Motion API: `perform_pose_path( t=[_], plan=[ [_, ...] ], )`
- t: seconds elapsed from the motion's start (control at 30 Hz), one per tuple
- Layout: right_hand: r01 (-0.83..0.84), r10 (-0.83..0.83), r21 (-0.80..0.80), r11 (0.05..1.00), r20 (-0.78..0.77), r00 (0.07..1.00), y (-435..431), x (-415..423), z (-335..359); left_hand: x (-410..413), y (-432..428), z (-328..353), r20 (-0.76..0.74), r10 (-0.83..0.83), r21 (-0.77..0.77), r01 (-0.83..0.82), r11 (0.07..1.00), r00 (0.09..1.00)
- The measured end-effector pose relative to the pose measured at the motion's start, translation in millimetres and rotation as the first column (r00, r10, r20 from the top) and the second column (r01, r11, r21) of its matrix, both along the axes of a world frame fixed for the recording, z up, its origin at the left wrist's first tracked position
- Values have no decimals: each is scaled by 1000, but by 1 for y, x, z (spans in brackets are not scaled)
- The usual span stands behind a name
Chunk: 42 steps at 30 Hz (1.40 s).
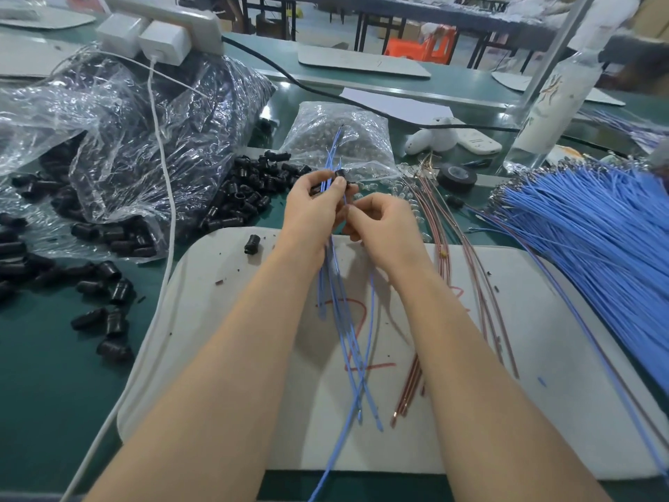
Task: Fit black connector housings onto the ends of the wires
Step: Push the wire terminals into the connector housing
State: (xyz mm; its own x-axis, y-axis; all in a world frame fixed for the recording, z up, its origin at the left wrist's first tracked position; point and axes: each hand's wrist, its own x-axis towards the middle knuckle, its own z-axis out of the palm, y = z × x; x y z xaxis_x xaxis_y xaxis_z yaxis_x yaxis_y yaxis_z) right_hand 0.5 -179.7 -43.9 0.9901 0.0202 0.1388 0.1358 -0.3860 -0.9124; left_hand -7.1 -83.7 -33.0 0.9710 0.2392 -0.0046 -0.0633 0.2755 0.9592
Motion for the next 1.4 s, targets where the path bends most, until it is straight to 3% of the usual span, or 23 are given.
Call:
perform_pose_path(
  t=[0.1,0.2,0.3,0.37,0.63,0.77,0.83,0.87,0.93,1.0,1.03,1.13,1.23,1.33,1.4],
  plan=[
    [21,-4,-247,969,69,998,-9,1,7,3,0,-2,14,73,6,-73,997,997],
    [281,-243,-468,838,143,960,-41,7,15,8,7,-4,-2,99,-12,-99,995,995],
    [359,-416,-578,733,36,909,-69,10,13,11,13,-4,-34,101,-57,-102,993,994],
    [332,-447,-609,720,-42,893,-72,12,7,13,14,-6,-47,91,-87,-95,992,995],
    [368,-493,-537,759,-104,864,-74,18,4,15,13,-10,-74,76,-76,-82,994,994],
    [420,-437,-316,851,19,899,-74,17,13,15,15,-7,-57,-35,-182,24,983,998],
    [291,-291,2,957,-57,955,-71,14,20,13,14,-4,-18,-194,-269,183,946,981],
    [206,-185,230,951,-108,977,-69,11,24,12,13,-3,3,-274,-292,263,920,962],
    [87,-8,645,759,-124,992,-65,7,31,8,11,0,32,-420,-268,412,871,907],
    [67,16,820,569,-92,996,-65,7,33,4,8,0,40,-553,-190,550,813,832],
    [89,-27,840,536,-88,996,-64,7,32,2,7,-1,33,-610,-160,607,779,792],
    [193,-199,811,552,-97,975,-59,9,23,-3,2,-2,1,-725,-145,718,681,688],
    [187,-192,816,547,-96,977,-54,13,18,-4,-3,-3,-11,-719,-128,712,690,695],
    [131,-62,559,819,-142,988,-45,14,12,-2,-3,-4,-25,-646,-37,645,763,763],
    [43,37,412,910,-183,982,-39,12,6,-1,-2,-4,-33,-614,-9,614,789,788]
  ],
)
